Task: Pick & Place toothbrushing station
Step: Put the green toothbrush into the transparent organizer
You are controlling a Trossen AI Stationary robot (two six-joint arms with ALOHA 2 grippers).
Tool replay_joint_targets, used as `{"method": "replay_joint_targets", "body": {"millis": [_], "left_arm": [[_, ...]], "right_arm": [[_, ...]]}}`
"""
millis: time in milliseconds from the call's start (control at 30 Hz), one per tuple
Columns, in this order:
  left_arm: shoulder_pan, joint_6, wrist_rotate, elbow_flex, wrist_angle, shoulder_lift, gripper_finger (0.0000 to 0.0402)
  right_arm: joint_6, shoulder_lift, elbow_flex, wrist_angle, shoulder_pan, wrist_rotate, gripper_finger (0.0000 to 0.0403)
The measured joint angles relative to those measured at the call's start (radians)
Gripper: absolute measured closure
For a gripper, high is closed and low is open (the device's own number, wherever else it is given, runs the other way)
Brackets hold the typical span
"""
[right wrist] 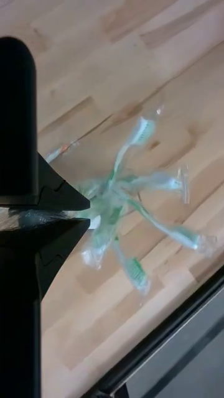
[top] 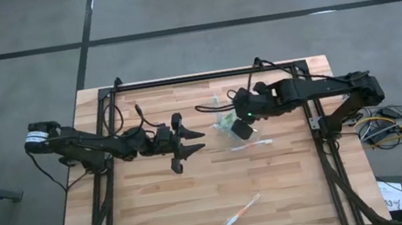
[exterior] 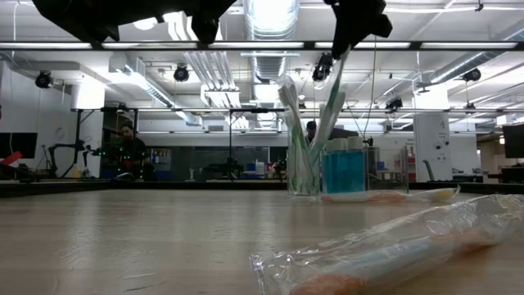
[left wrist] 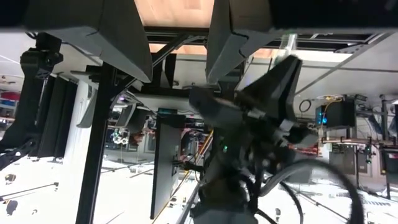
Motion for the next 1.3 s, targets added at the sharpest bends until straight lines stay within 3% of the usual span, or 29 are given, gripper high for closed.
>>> {"method": "replay_joint_targets", "body": {"millis": [500,867,1300], "left_arm": [[0.003,0.001,0.0,0.0,-0.007,0.0,0.0245],[0.003,0.001,0.0,0.0,-0.01,0.0,0.0245],[0.003,0.002,-0.04,0.0,-0.012,0.0,0.0245]], "right_arm": [[-0.075,0.156,0.0,0.059,-0.014,-0.048,0.0385],[-0.113,0.179,0.0,0.077,-0.014,-0.05,0.0382],[-0.137,0.181,0.0,0.081,-0.013,-0.095,0.0294]]}}
